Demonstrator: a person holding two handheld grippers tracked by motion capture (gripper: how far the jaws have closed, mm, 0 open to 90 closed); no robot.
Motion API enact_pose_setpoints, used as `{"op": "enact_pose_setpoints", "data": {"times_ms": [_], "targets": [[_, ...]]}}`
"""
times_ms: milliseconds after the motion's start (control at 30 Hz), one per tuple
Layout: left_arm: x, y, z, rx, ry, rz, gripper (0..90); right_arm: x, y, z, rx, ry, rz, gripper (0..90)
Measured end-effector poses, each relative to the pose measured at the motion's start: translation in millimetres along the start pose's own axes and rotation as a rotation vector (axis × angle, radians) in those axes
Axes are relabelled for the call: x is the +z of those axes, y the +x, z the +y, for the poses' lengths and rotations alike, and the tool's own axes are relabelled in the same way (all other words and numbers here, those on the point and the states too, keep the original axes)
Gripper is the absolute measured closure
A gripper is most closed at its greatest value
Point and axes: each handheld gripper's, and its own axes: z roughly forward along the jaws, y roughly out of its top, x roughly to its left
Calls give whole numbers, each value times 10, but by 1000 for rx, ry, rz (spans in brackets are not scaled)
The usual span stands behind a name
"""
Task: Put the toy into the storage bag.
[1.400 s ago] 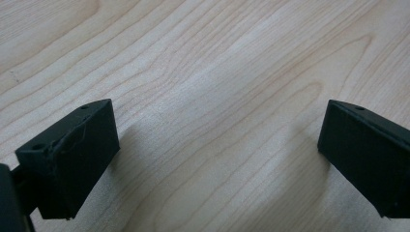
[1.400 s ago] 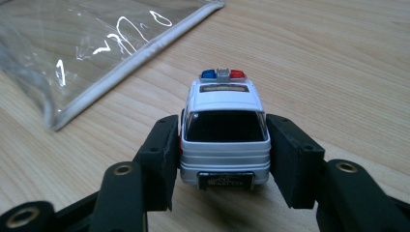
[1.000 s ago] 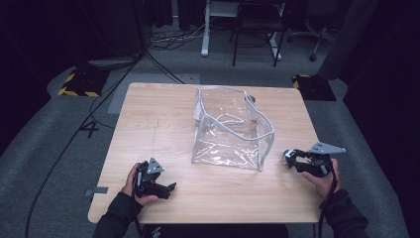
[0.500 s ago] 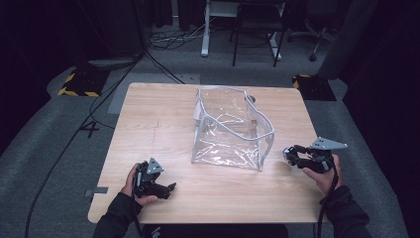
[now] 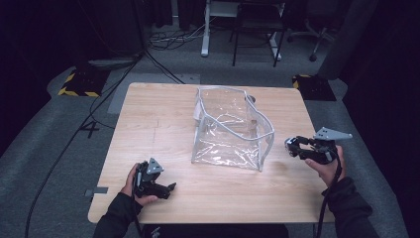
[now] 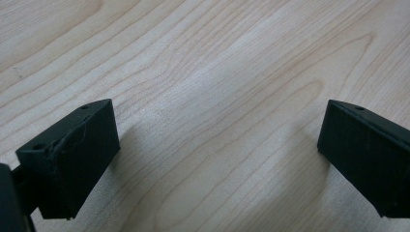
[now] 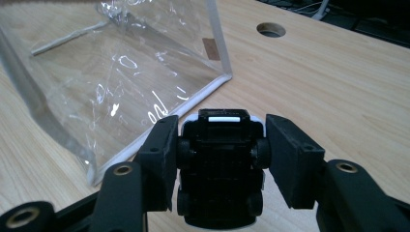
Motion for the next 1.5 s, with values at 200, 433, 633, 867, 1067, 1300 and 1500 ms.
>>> {"op": "enact_pose_setpoints", "data": {"times_ms": [200, 433, 633, 867, 1067, 1300, 1500], "targets": [[0, 0, 0, 0, 0, 0, 13, -25, -17, 135, -3, -16, -2, 484], [0, 0, 0, 1, 0, 0, 13, -54, -14, 314, -18, -36, -8, 483], [0, 0, 0, 1, 0, 0, 13, -56, -24, 448, -19, -59, 2, 483], [0, 0, 0, 0, 0, 0, 13, -109, -36, 636, -4, -101, 6, 483], [0, 0, 0, 0, 0, 0, 13, -131, -49, 791, -21, -113, -1, 483], [0, 0, 0, 1, 0, 0, 13, -127, -28, 954, -38, -127, -5, 483], [0, -1, 0, 0, 0, 0, 13, -137, -35, 1081, -41, -145, -16, 483]]}}
